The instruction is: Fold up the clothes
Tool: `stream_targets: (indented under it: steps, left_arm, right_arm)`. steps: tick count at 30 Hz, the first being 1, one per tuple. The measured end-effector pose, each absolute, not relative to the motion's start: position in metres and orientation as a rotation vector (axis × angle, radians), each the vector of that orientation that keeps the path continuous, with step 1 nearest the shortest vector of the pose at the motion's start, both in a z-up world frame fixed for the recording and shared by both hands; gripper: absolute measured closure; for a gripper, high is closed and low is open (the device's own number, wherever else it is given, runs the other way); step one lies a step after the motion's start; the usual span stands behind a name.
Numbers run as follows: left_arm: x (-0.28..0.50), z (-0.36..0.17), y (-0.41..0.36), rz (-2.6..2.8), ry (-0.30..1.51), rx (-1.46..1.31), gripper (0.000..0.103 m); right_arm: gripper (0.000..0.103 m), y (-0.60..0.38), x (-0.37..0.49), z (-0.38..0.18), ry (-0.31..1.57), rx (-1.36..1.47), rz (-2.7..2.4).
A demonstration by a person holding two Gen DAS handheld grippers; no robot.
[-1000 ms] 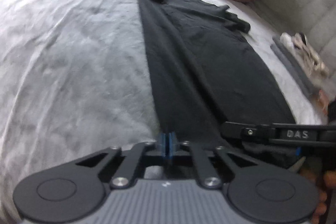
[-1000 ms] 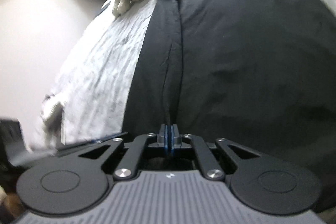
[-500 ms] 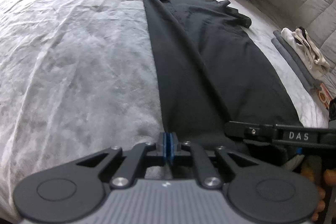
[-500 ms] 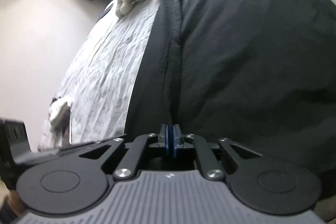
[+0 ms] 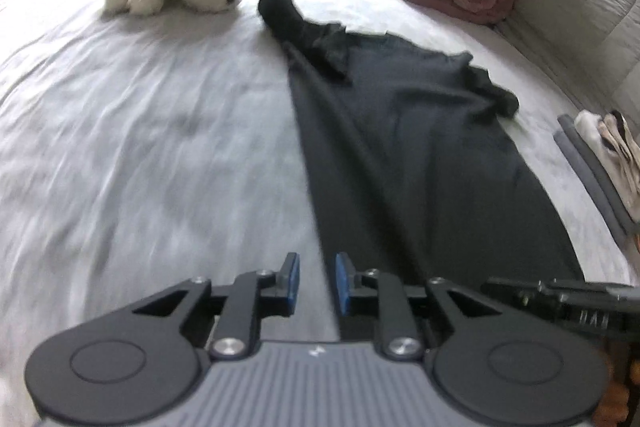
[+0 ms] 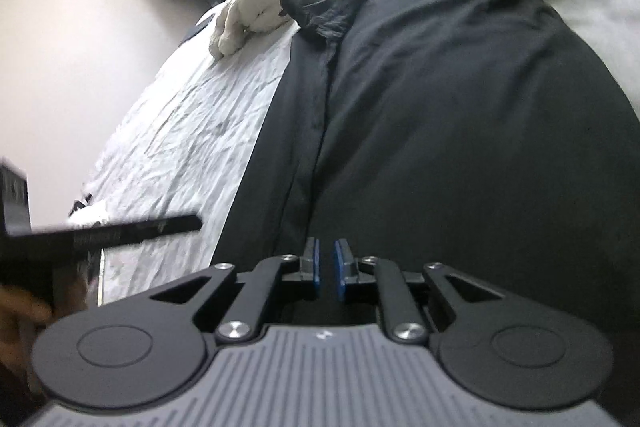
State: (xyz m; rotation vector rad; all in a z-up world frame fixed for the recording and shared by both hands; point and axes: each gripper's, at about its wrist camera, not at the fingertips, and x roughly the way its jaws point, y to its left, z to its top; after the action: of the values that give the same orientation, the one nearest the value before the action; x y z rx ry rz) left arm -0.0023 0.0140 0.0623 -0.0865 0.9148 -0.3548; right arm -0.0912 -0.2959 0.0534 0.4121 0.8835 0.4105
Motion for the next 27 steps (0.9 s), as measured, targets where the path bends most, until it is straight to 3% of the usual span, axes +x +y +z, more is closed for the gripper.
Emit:
stream_targets:
  steps: [3, 7, 21, 27]
  left_arm:
    - [0.03, 0.062, 0.0, -0.367, 0.887, -0.092, 0.082]
    - [0.06, 0.046, -0.011, -0.361, 0.866, -0.111, 0.079]
    - [0.079, 0.024, -0.013, -0.372, 0.852, -0.111, 0.079]
    - [0.08, 0.023, -0.009, -0.38, 0.86, -0.134, 0.079]
  right_arm:
    - [0.088, -0.291, -0.061, 0.061, 0.871, 0.362, 0.425]
    - [0.064, -0.285, -0.013, 0.068, 0.865, 0.315, 0.442]
    - [0.064, -0.223, 0.147, 0.061, 0.835, 0.0, 0.466]
    - [0.057, -0.184, 0.183, 0.053, 0.807, -0.237, 0.385]
